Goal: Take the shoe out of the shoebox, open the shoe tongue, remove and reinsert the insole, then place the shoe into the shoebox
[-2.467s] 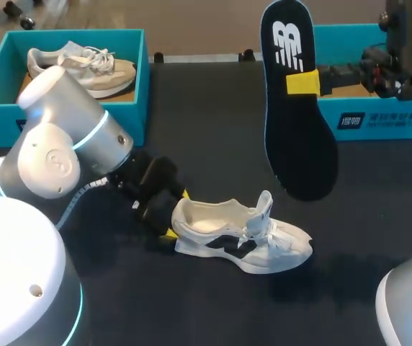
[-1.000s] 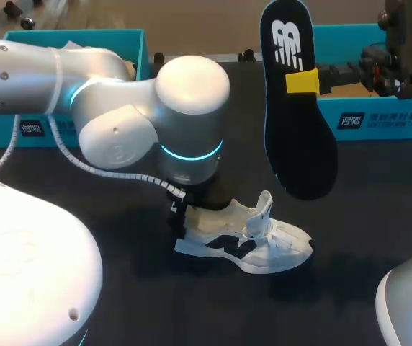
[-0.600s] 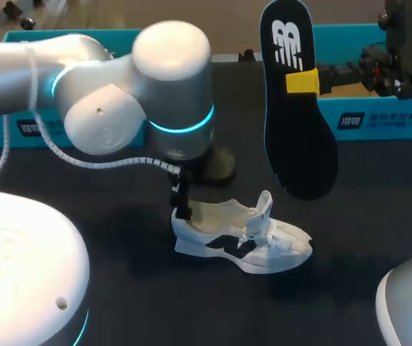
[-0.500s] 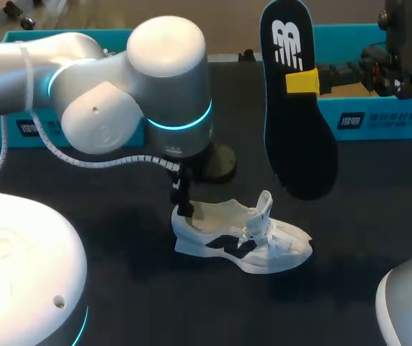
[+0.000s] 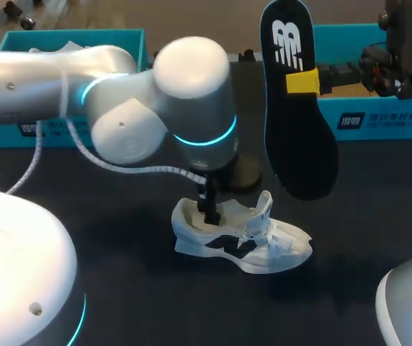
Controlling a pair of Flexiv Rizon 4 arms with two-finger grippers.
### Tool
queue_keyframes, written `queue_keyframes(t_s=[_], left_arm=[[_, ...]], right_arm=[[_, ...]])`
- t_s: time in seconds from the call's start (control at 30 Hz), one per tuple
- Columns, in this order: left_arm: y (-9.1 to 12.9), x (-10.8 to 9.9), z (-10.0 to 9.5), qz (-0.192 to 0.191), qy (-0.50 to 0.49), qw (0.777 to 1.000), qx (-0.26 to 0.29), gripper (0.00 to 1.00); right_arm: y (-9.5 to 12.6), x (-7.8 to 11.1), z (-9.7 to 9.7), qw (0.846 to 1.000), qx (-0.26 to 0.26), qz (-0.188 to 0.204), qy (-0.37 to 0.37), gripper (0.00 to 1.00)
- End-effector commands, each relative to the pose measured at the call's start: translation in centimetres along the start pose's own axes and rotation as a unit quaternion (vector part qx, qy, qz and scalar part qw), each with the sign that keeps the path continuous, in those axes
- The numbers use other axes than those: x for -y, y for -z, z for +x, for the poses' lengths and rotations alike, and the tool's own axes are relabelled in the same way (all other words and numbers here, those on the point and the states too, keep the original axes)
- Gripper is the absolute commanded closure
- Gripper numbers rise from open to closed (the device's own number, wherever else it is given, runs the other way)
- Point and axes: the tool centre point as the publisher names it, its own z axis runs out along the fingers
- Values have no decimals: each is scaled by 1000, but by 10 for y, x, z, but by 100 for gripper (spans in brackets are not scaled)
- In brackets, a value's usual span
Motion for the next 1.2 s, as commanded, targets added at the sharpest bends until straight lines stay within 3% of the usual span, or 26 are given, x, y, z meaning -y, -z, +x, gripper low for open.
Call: queue_keyframes(t_s=[0.03,0.07,0.13,0.2,0.53,0.87,1.0,1.07,1.2], left_arm=[[-24,13,-7,-5,1,1000,-4,0],[-28,14,-8,-5,4,1000,-2,7],[-33,15,-9,-4,8,1000,-3,9],[-37,16,-10,-2,12,1000,-5,22],[-42,14,-10,10,18,1000,-9,21],[-24,5,-15,19,22,1000,-4,24],[-32,10,-13,20,20,1000,-13,25],[-37,13,-13,19,20,999,-18,35],[-49,16,-12,13,21,999,-27,35]], right_arm=[[-3,-2,-2,1000,-1,2,0,100],[-3,-2,-2,1000,-1,2,0,100],[-3,-2,-2,1000,-1,2,0,100],[-3,-2,-2,1000,-1,2,0,100],[-3,-2,-2,1000,-1,2,0,100],[-3,-2,-2,1000,-1,2,0,100],[-3,-2,-2,1000,-1,2,0,100],[-3,-2,-2,1000,-1,2,0,100],[-3,-2,-2,1000,-1,2,0,100]])
